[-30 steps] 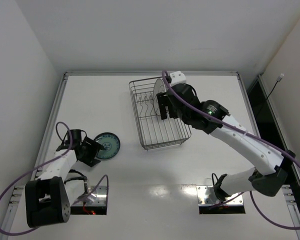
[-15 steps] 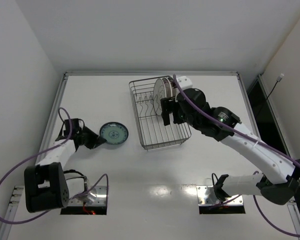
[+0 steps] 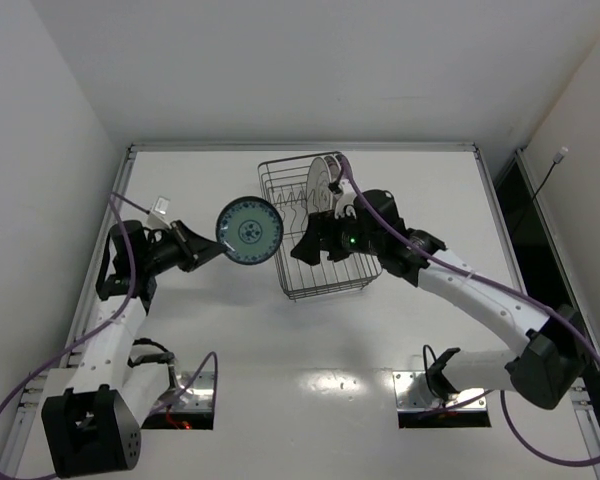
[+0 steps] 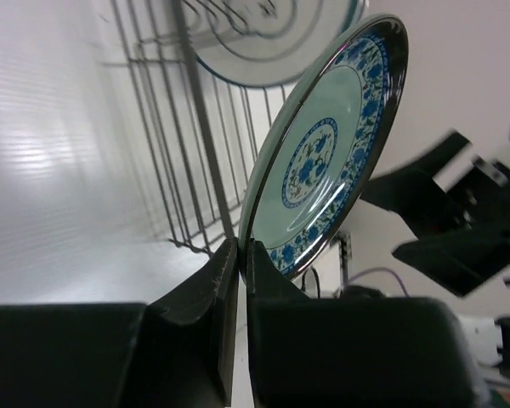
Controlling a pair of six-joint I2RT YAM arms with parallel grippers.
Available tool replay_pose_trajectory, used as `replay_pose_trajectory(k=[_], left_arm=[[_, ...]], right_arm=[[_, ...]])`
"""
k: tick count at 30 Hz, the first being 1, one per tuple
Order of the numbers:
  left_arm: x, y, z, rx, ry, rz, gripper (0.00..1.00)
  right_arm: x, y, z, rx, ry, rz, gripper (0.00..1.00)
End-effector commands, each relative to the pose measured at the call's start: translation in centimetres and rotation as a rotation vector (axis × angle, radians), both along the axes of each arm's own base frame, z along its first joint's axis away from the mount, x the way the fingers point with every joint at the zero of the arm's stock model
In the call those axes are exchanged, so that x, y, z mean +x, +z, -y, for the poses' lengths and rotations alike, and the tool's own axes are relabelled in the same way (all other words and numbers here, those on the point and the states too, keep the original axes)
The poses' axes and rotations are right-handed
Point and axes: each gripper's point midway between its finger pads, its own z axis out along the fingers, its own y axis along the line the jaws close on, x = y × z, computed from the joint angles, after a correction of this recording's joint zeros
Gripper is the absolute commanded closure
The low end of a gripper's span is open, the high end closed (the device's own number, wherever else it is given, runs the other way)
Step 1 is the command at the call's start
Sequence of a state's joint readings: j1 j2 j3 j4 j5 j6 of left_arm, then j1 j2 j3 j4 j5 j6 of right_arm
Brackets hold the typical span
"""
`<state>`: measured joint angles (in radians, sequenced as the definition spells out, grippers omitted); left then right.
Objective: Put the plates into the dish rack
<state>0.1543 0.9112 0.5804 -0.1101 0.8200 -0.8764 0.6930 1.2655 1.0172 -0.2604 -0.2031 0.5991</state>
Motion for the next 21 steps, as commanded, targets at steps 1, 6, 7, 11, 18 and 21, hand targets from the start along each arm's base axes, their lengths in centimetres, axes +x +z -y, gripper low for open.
replay_pose_trajectory(k=[1,6,7,11,18,21], left_arm=[[-1.5,2.9,2.5,-0.034,-0.146,0.136,1.0],[-2.8,3.5,5.1,-0.053,-0.234,0.169,1.0],[-3.0,3.7,5.5,-0.06,-0.246,0.172,1.0],[-3.1,3.7,6.8,-0.081,-0.278,0.173,1.0],[-2.2,0.6,6.2,0.044,-0.263,0.046,0.4],[-0.6,-0.6,4.1,0.185,-0.143,-0.019,0.25]], right_arm=[[-0.1,3.5,-3.3,0.245,0.122,0.046,0.19],[-0.4,3.0,-4.2,0.297,0.164,0.043,0.23],[-0.5,2.6,-4.1,0.292,0.163,0.036,0.25],[0.0,1.8,-4.0,0.275,0.151,0.012,0.6],[3.3,2.4,-0.5,0.146,-0.079,0.064,1.0],[4.9,4.4,2.8,0.0,-0.273,0.147,1.0]])
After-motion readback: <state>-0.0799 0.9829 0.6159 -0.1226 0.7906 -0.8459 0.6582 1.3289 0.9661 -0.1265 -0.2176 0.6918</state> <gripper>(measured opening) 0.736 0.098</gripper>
